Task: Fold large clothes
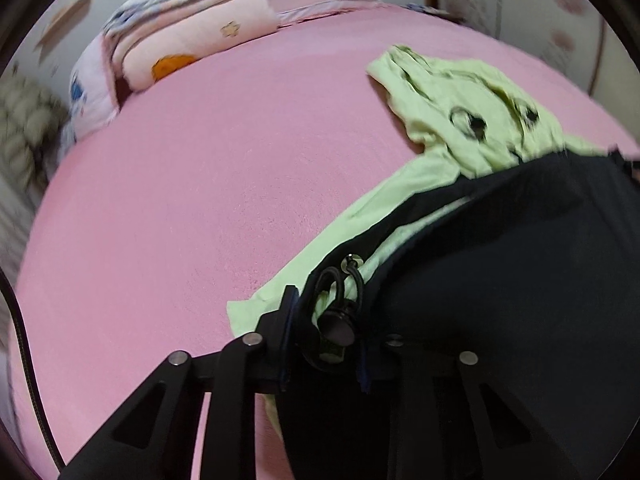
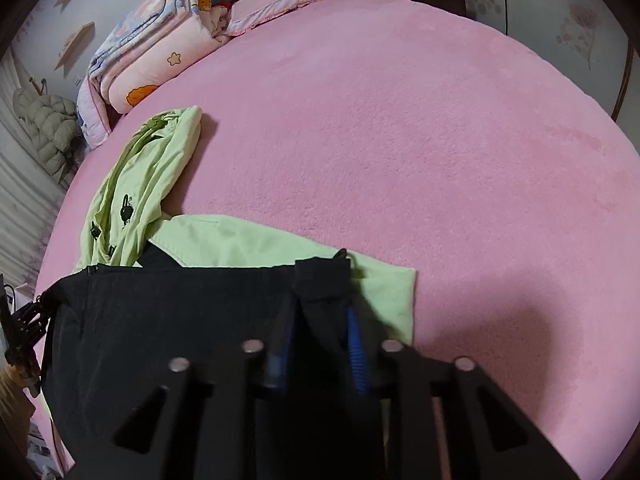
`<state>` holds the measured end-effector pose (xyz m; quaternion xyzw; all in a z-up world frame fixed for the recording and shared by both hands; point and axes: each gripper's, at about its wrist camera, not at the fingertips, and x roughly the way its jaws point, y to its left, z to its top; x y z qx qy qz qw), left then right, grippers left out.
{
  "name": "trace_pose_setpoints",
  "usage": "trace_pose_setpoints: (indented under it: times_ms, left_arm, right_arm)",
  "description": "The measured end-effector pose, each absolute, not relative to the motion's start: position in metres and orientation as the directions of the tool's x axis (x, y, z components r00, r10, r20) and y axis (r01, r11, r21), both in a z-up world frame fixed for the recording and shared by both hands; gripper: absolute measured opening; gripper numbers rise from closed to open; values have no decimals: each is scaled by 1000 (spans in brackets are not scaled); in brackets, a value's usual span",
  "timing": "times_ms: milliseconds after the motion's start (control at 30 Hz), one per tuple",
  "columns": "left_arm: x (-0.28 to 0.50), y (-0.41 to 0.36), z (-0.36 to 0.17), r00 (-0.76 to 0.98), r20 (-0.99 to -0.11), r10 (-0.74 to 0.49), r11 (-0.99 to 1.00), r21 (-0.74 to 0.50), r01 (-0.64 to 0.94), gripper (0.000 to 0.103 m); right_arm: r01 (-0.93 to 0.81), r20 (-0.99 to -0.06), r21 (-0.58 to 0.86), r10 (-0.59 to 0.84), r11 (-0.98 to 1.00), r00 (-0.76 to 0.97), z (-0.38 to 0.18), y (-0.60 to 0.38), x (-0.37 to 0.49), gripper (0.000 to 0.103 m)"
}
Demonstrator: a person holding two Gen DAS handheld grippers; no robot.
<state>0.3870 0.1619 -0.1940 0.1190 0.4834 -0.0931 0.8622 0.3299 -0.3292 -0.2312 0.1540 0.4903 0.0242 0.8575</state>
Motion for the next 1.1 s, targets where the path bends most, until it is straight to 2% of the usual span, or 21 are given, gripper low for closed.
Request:
trace_pose_setpoints:
  times_ms: [267, 400, 467, 500, 533, 567, 600, 700, 733, 833, 967, 1100]
  left_arm:
    - [410, 166, -174, 473, -880, -52, 989, 19, 144, 19]
    - [433, 160, -199, 357, -934, -13, 994, 27, 105, 20]
    - [441, 161, -220, 295, -955, 10, 997, 34, 75, 30]
    - [444, 162, -227, 277, -961, 16, 998, 31, 50, 31]
    - [446, 165, -230, 278, -961, 11, 1000, 19, 25, 35]
    - [448, 170, -230, 284, -959, 13, 1000, 10, -13, 45]
    - [449, 174, -229, 288, -957, 9, 999, -1, -36, 48]
    - [449, 197, -216, 323, -946, -23, 992, -63, -114, 52]
    - [447, 206, -208, 350, -936, -31, 986, -87, -143, 52]
    - [439, 230, -185, 423, -905, 47, 965, -68, -253, 58]
    - [423, 242, -166, 467, -881, 77, 941, -90, -325, 58]
    - [401, 196, -158, 504, -863, 21, 976, -93, -199, 58]
  right_arm:
    - [135, -756, 267, 121, 954, 644, -190, -325, 326, 14]
    - [167, -788, 207, 63, 964, 613, -194, -321, 345, 14]
    - [191, -845, 132, 9, 973, 535, -213, -315, 360, 15]
    - [209, -867, 84, -31, 974, 497, -225, -311, 365, 17]
    - [221, -876, 49, -65, 974, 478, -232, -308, 367, 19]
    - [224, -878, 29, -83, 974, 472, -235, -306, 368, 20]
    - [228, -876, 9, -102, 974, 471, -236, -304, 368, 22]
    - [233, -868, -50, -158, 971, 471, -231, -300, 365, 31]
    - [234, -867, -58, -165, 971, 470, -228, -300, 363, 32]
    - [258, -852, -68, -190, 964, 487, -212, -303, 358, 32]
    - [263, -821, 49, -111, 964, 559, -188, -299, 348, 32]
    - [170, -821, 122, 3, 978, 572, -175, -250, 349, 32]
